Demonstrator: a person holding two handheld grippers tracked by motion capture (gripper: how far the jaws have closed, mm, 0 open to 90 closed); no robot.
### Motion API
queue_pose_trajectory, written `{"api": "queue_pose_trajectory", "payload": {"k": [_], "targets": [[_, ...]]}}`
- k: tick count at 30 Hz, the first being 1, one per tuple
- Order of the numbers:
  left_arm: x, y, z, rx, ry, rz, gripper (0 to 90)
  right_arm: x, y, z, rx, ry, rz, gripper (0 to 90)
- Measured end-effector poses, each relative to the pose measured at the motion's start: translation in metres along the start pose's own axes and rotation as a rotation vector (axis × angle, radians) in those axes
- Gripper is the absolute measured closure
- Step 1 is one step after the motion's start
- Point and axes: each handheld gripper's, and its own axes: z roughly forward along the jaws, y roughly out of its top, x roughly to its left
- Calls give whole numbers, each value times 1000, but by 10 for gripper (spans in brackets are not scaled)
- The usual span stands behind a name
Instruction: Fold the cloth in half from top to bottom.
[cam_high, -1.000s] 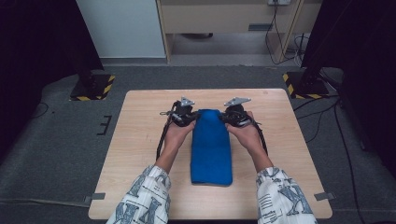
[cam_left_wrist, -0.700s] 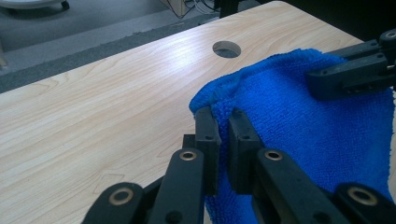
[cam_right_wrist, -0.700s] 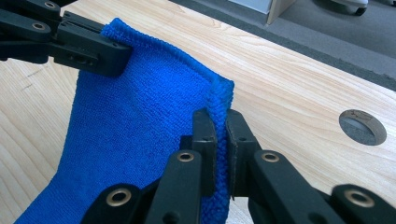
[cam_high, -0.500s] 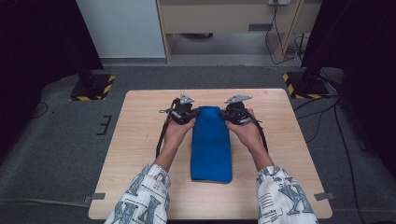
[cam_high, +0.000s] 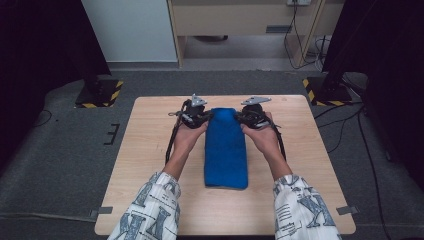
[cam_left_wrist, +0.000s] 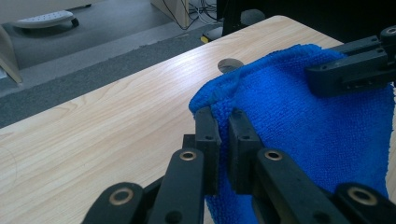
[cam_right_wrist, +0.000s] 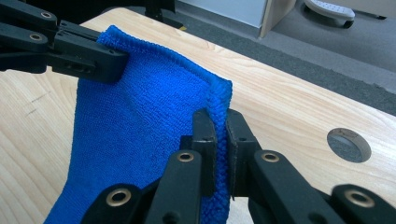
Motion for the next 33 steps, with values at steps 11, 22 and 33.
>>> {"api": "queue_pose_trajectory", "payload": {"k": [11,22,33], "targets": [[-1,1,-3,-9,9,-1,841,2,2,-2,-14,-5,-4,849],[-9,-3,-10,-7,3,18,837,5,-7,-10,-24,13,-7,849],[-17,-14,-19,-19,-15,22,836,11,-19,-18,-24,31,-26,848]]}}
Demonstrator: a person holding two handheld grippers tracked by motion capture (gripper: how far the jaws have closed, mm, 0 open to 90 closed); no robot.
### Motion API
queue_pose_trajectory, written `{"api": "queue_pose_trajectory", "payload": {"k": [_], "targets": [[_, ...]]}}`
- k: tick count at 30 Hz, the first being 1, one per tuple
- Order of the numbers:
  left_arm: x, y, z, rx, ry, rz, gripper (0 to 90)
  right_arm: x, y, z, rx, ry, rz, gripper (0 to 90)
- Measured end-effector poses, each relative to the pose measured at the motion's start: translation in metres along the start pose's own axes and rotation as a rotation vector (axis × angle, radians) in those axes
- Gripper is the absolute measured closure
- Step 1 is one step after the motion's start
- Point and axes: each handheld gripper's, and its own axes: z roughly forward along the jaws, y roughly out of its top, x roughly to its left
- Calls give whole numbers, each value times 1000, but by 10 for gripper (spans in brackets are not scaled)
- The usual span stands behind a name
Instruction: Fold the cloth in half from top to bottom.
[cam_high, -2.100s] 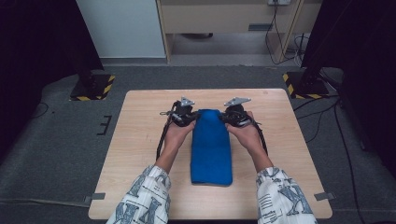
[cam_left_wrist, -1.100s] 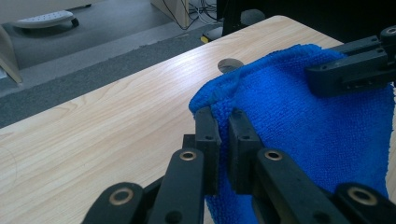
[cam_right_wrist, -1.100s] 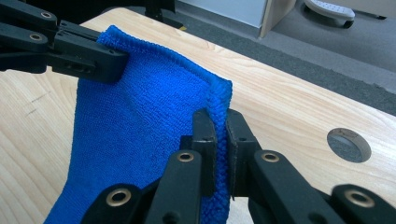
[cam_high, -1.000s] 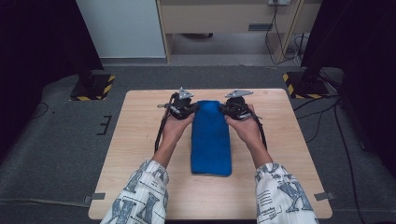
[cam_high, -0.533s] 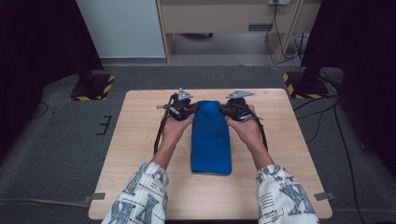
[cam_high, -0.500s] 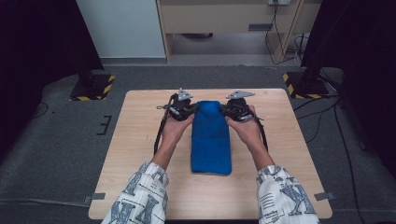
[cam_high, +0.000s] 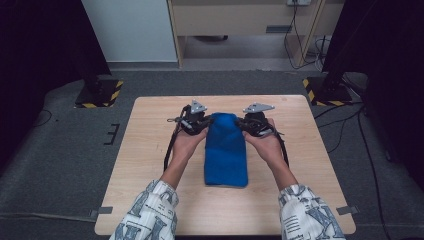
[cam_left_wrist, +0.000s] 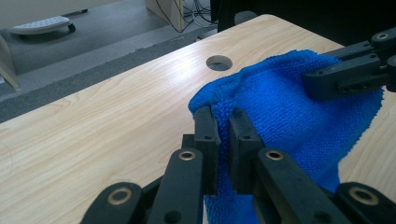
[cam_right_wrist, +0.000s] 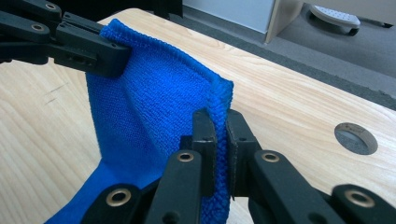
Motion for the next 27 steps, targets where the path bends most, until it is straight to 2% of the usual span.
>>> {"api": "queue_pose_trajectory", "payload": {"k": [4,12,14,20,27], "targets": [[-4,-4,-2,12,-5,21,836,2,-8,-2,1,8,-1,848],[-10,-14,-5,25,-3,35,831,7,-18,-2,18,26,-27,846],[-12,-18,-6,29,-3,52,831,8,-20,-2,23,26,-33,846],[-15,-29,-6,41,-22,30,832,11,-32,1,32,39,-32,845],[-18,-35,-10,42,-39,27,831,14,-43,-2,24,61,-24,845]]}}
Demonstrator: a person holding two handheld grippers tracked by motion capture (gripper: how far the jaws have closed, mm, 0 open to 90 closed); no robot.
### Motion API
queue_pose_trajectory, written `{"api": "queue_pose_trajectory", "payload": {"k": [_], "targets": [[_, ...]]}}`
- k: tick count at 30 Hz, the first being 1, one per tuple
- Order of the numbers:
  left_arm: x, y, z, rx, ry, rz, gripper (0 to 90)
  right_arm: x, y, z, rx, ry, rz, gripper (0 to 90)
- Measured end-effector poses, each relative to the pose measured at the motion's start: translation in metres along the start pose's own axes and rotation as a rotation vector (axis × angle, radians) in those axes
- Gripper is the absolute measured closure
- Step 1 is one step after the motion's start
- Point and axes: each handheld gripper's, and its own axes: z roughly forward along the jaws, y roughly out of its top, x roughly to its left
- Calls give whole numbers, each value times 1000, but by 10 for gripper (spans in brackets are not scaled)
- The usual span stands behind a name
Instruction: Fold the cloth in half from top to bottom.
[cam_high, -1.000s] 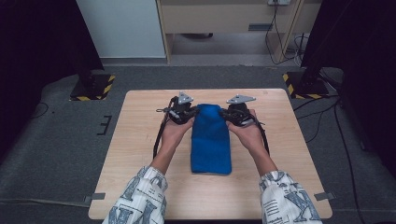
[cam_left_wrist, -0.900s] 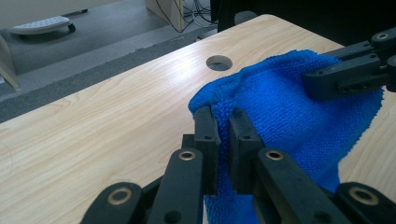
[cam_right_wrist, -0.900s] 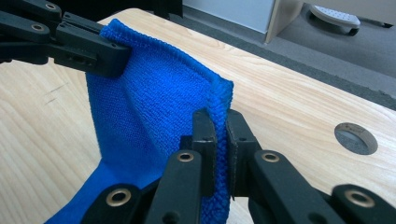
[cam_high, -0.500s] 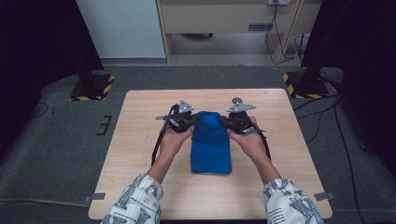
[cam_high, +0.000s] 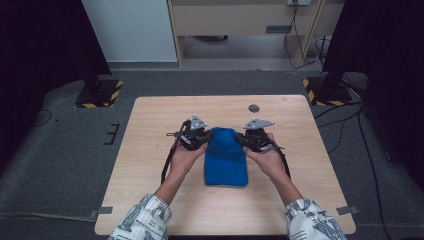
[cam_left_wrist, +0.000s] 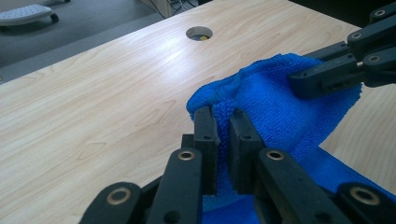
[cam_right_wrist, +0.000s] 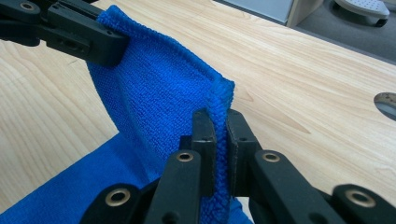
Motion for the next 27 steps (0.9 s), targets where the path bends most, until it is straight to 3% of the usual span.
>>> {"api": "queue_pose_trajectory", "payload": {"k": [20,22,26,27], "targets": [[-3,-21,-8,-11,-45,-51,791,13,-17,-11,-12,51,14,848],[-3,-23,-8,-16,-46,-61,738,13,-17,-11,-12,56,7,848],[-1,-28,-10,-49,-41,-112,434,14,-18,-10,-16,66,6,848],[3,-30,-12,-59,-73,-140,325,15,-20,-9,-11,73,2,848]]}}
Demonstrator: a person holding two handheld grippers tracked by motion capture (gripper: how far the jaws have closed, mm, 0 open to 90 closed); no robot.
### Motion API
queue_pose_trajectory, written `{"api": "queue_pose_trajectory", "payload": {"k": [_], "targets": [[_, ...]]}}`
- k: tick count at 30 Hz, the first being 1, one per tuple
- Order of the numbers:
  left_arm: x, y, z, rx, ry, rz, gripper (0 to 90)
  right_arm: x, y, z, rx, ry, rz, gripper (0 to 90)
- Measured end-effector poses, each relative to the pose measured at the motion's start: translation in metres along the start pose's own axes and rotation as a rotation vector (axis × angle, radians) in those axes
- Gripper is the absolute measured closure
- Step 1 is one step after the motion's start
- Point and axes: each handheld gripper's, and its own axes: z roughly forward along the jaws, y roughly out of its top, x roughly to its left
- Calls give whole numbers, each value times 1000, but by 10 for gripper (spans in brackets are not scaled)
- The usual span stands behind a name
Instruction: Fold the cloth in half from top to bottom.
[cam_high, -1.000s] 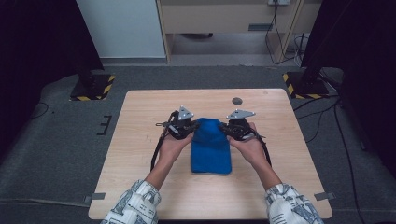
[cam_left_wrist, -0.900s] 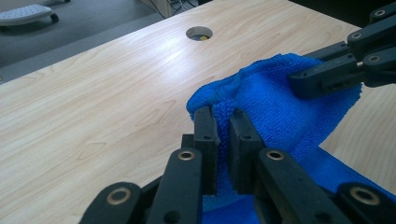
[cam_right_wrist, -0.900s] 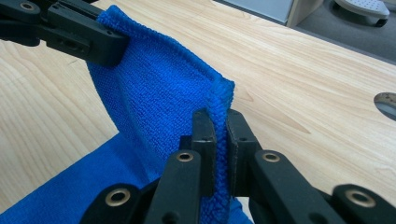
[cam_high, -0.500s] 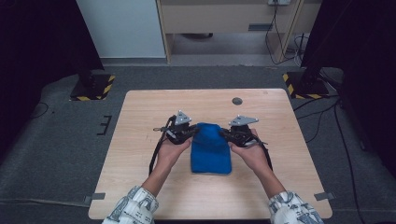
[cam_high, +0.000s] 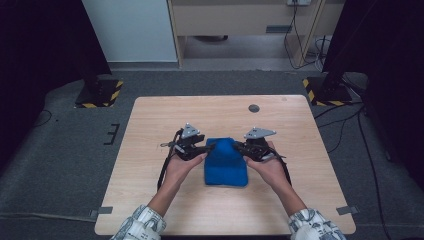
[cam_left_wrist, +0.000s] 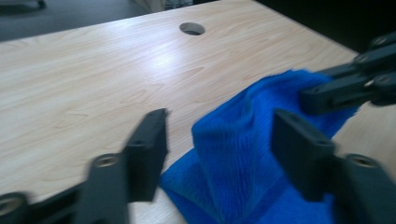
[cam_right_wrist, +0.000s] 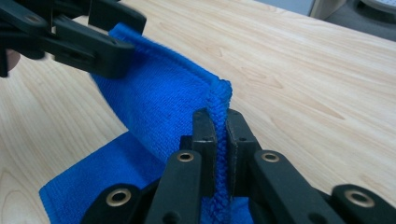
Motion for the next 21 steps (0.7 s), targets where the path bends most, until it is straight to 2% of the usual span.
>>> {"api": "queue_pose_trajectory", "payload": {"k": [4,6,8,13,21], "targets": [[3,-1,-7,-27,-3,-27,263,2,-1,2,7,4,-5,849],[6,-2,-9,-29,-12,-55,223,2,-2,2,4,5,-3,848],[8,-2,-12,-27,-15,-65,183,2,-2,2,9,7,-5,848],[22,-1,-21,-29,26,-81,129,5,-3,-1,0,21,-8,848],[43,-10,-27,-16,81,-119,128,9,-11,-1,5,22,-20,845]]}}
